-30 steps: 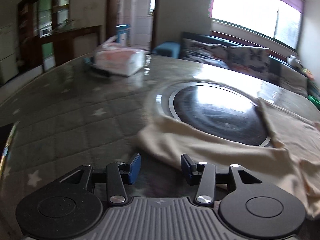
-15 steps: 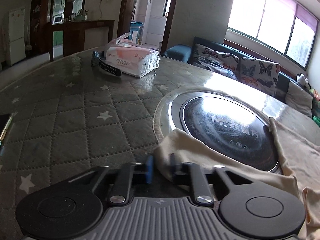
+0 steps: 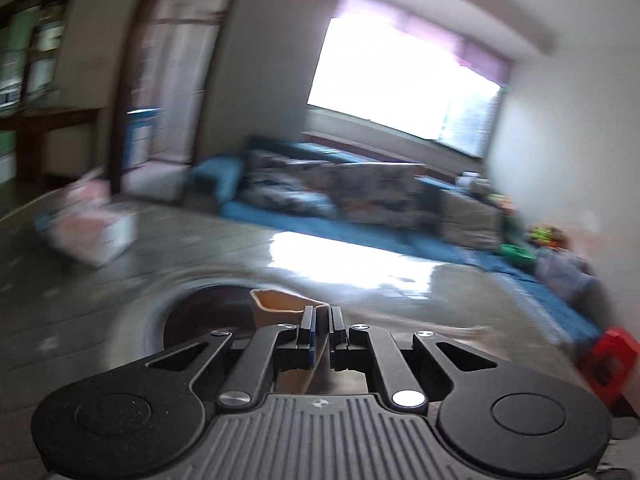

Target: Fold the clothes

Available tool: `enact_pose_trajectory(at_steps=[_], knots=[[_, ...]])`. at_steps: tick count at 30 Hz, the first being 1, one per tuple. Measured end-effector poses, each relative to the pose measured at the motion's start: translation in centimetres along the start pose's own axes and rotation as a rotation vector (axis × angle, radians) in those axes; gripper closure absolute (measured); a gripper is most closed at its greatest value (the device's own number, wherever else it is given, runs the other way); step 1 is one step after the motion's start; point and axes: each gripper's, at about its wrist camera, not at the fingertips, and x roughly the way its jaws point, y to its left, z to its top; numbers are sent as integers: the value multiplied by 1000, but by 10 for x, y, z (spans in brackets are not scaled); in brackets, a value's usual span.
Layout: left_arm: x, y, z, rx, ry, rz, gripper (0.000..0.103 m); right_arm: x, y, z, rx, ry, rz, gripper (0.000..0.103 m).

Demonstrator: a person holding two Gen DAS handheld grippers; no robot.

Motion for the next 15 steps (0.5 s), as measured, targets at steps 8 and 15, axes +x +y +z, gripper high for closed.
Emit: enact_pose_trajectory(at_steps=[8,15], knots=[[26,-91,-14,109,65,-241,97,-20,-30,-14,81,-27,-55,70],[44,-138,-50,147,137,-382,96,-32,-51,-28,138,-22,-100,70]])
